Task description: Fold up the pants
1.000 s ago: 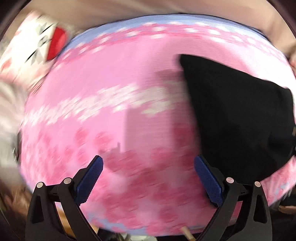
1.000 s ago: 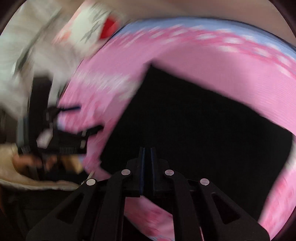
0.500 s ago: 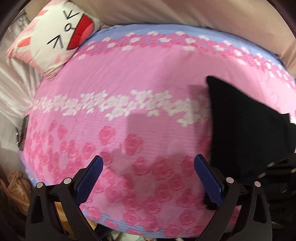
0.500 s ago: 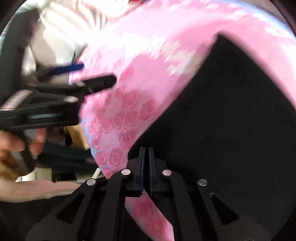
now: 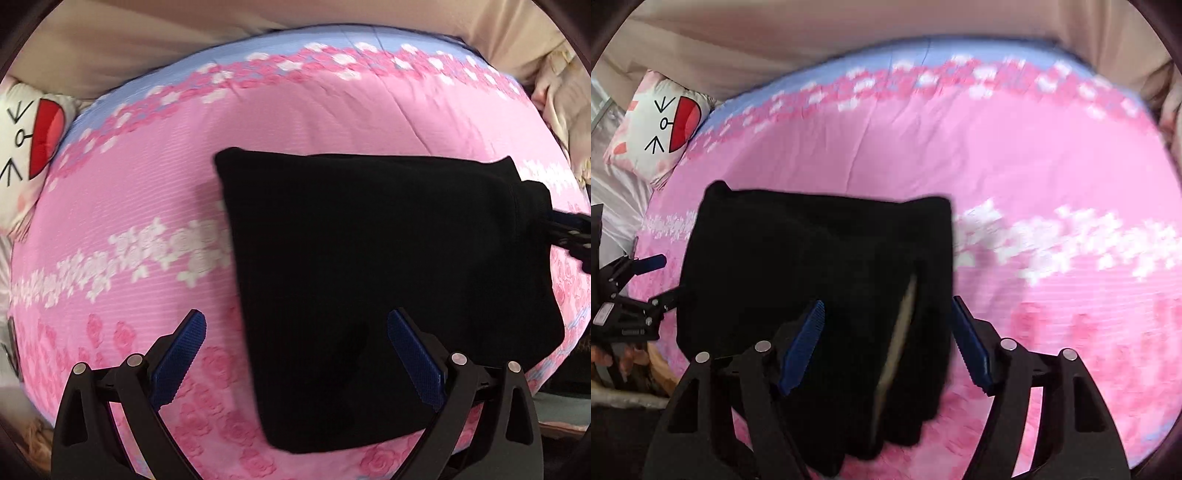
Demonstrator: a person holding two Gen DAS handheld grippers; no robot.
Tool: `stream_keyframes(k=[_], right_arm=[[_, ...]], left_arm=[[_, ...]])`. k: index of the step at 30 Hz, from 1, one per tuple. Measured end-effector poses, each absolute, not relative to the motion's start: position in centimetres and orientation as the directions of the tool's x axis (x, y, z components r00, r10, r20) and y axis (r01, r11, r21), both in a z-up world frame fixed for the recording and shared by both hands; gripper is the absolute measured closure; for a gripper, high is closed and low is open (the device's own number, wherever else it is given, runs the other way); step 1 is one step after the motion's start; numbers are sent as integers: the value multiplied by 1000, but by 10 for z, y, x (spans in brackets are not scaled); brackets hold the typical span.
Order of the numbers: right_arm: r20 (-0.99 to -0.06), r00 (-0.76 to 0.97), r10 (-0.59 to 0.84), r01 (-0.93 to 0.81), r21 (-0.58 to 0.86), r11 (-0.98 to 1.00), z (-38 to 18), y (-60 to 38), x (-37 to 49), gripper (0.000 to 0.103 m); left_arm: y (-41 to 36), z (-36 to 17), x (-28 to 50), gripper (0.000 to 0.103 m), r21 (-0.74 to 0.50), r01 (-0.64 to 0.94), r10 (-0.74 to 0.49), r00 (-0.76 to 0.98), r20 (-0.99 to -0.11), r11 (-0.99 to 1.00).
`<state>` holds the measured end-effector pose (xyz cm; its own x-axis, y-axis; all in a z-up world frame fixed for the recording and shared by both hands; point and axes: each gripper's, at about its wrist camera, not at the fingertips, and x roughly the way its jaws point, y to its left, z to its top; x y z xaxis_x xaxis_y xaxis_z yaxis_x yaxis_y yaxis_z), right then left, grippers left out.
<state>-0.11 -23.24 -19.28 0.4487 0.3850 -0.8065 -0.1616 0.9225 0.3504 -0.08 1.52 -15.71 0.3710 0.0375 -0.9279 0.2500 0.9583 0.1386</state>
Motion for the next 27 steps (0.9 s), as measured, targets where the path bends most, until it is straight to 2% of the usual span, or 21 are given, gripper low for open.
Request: stream_keyframes(k=[1,2,3,4,5,8,10,12,15,17,18,19,20,21,22,27], right_arm=[[-805,451,385,-161,351,923,-193,-229,-2,53],[-796,453,401,-175,362,916,-194,-231,-1,69],[-782,452,429,-185,389,903,-189,-233,-1,74],[-769,465,439,-185,400,898,-178,-240,-3,96],[-746,492,448,-199,405,892,-157,-247,-3,100],[-710,559,430,-228,367,902,-122,-260,5,100],[-748,513,422,-222,359,907,-145,-266,27,100],[-823,440,359,-224,287,931,-194,-259,45,95],[-735,480,479,-147,471,870,-187,-281,39,90],[-663,528,531,-130,555,822,-167,-297,19,82],[-657,540,526,-132,551,824,-161,-301,10,82],[-667,528,526,-137,545,827,-160,-301,2,74],[-676,510,532,-137,546,826,-161,-301,-2,59],[-697,482,530,-128,543,830,-167,-298,-5,53],[-706,466,533,-127,543,830,-173,-297,-5,50],[-742,409,531,-136,526,840,-203,-269,10,50]], left_arm=[[12,-160,1,6,138,251,37,370,-928,958],[10,-161,3,6,139,252,37,369,-929,958],[7,-162,4,6,144,251,42,371,-928,957],[5,-163,6,6,152,245,51,374,-926,958],[3,-160,7,6,144,243,42,381,-924,959],[-5,-156,13,6,142,246,30,407,-913,959],[-12,-162,18,5,161,254,42,417,-908,954],[-18,-179,23,5,198,259,81,402,-912,945],[-18,-183,26,5,203,240,91,410,-908,949],[-16,-176,25,5,196,230,88,408,-909,953],[-14,-173,23,5,184,222,80,410,-909,957],[-11,-171,21,5,165,213,66,409,-910,963],[-9,-170,20,5,153,206,59,403,-913,966],[-7,-171,18,5,134,202,46,391,-919,970],[-7,-171,16,5,124,204,37,383,-923,971],[-15,-174,4,5,144,249,42,373,-927,958]])
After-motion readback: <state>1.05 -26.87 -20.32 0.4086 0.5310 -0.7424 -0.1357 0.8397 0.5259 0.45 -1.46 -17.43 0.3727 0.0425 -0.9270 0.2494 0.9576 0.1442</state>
